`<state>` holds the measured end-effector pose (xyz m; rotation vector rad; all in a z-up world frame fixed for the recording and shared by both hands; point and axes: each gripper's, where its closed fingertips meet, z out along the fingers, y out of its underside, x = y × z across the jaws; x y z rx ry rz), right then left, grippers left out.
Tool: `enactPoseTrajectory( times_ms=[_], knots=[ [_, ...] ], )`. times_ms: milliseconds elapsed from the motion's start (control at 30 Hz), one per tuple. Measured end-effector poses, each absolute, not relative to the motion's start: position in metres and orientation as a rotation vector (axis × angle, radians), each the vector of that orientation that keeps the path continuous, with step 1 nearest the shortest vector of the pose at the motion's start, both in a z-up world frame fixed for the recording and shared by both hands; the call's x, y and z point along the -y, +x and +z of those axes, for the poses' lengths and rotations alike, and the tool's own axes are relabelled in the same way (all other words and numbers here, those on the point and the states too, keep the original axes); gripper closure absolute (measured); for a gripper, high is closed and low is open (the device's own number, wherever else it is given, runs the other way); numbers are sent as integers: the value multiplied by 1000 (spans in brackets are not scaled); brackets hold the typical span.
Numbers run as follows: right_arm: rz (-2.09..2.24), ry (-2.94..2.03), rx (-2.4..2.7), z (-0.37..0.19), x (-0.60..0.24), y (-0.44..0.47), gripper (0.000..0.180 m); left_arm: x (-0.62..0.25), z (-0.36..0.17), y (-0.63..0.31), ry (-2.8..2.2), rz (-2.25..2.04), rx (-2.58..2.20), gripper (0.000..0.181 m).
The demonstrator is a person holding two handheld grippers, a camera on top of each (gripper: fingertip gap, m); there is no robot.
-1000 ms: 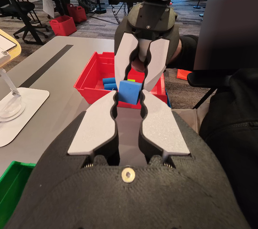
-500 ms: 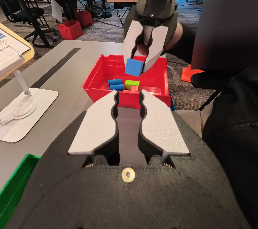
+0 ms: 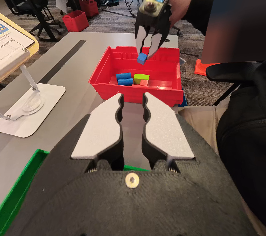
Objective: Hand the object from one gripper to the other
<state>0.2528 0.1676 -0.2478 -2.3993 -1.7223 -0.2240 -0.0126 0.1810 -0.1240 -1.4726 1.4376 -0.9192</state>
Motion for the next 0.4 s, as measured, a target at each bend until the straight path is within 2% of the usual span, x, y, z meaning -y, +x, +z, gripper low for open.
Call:
enactPoseTrajectory(
  times_ms=[33, 400],
  knots=[
    [-258, -2433, 1754, -255, -165, 259, 154, -182, -125, -13, -1476, -903, -1443, 156],
    [-551, -2580, 2118, -303, -148, 291, 153, -182, -130, -14, -1485, -902, -1458, 155]
  ],
)
